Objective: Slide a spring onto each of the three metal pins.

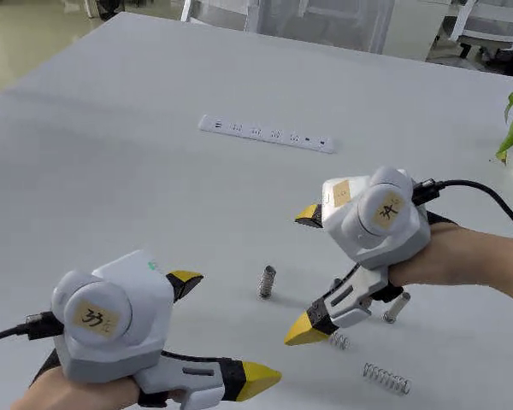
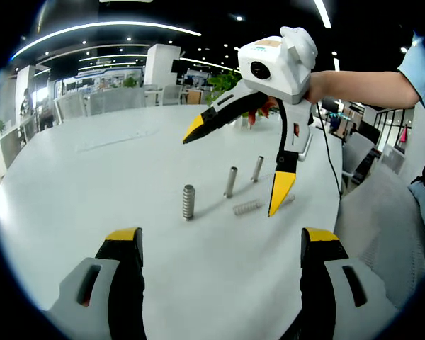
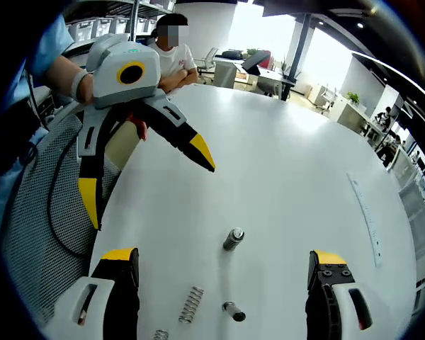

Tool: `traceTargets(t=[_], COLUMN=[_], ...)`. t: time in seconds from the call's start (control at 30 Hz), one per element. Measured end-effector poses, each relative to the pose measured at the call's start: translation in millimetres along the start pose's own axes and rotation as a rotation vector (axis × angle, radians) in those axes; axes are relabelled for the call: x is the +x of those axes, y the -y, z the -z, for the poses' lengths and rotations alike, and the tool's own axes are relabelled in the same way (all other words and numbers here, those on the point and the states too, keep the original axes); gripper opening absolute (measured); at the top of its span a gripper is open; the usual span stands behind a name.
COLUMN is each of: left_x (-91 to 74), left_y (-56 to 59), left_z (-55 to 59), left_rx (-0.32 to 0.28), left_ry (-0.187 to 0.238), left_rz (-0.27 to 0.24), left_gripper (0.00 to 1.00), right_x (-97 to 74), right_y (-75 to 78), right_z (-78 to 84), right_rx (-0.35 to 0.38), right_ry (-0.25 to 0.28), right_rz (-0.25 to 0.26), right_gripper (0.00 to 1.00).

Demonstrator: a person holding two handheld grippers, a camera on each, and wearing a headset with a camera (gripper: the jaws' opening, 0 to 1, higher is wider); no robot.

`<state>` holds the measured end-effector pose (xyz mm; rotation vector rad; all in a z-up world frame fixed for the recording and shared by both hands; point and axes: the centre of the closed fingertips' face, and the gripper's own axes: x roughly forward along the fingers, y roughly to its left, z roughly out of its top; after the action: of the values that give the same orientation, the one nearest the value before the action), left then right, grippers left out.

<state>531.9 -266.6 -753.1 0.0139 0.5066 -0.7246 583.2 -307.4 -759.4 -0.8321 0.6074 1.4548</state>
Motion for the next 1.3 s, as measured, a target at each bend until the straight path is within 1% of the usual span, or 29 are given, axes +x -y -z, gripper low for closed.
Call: traceTargets(t=[0.07,0.17,0.27,0.4,0.67,0.73,0.83,0.9,1.0,1.1,1.3], left_x=[1.6,5.3,7.2,9.8,17.2,19.2,22.1,22.4,23.5,24.1,26.5], left_y=[2.0,4.7,6.1,7.9,11.4,12.8,14.6,16.2,16.9,16.4,17.3], left_z=[-1.6,-5.4,-6.3,-6.7,-5.1,-5.2,-5.6,-5.8,-6.7,-7.9,-4.0], left_rx=[0.004,0.018,0.026,0.040,0.063,0.070,0.079,0.086,0.101,0.112,0.127], left_ry=[-0.002,-0.002,-0.004,-0.012,-0.032,-0.036,-0.039,-0.040,-0.037,-0.029,-0.044], left_rz=[0.007,0.016,0.021,0.032,0.053,0.059,0.069,0.076,0.085,0.088,0.102], left_gripper=[0.91,0.91,0.90,0.90,0.89,0.89,0.89,0.88,0.86,0.85,0.84], right_x=[-4.8,-15.2,-23.6,-37.2,-58.8,-62.7,-68.1,-70.6,-74.5,-78.1,-87.3], right_y=[-0.4,-2.9,-3.9,-7.2,-14.2,-16.1,-21.5,-23.9,-30.9,-36.4,-45.4], right_z=[7.3,17.7,24.9,36.9,66.6,71.2,82.3,85.9,94.5,99.3,115.2], right_rx=[0.024,0.064,0.096,0.144,0.219,0.238,0.276,0.293,0.325,0.352,0.433], right_ry=[-0.002,0.015,0.031,0.052,0.067,0.071,0.073,0.085,0.091,0.103,0.132], right_rz=[0.013,0.035,0.052,0.081,0.130,0.139,0.156,0.168,0.183,0.202,0.255], right_gripper=[0.99,0.99,0.99,0.99,0.99,0.99,0.99,0.99,0.99,0.99,0.99])
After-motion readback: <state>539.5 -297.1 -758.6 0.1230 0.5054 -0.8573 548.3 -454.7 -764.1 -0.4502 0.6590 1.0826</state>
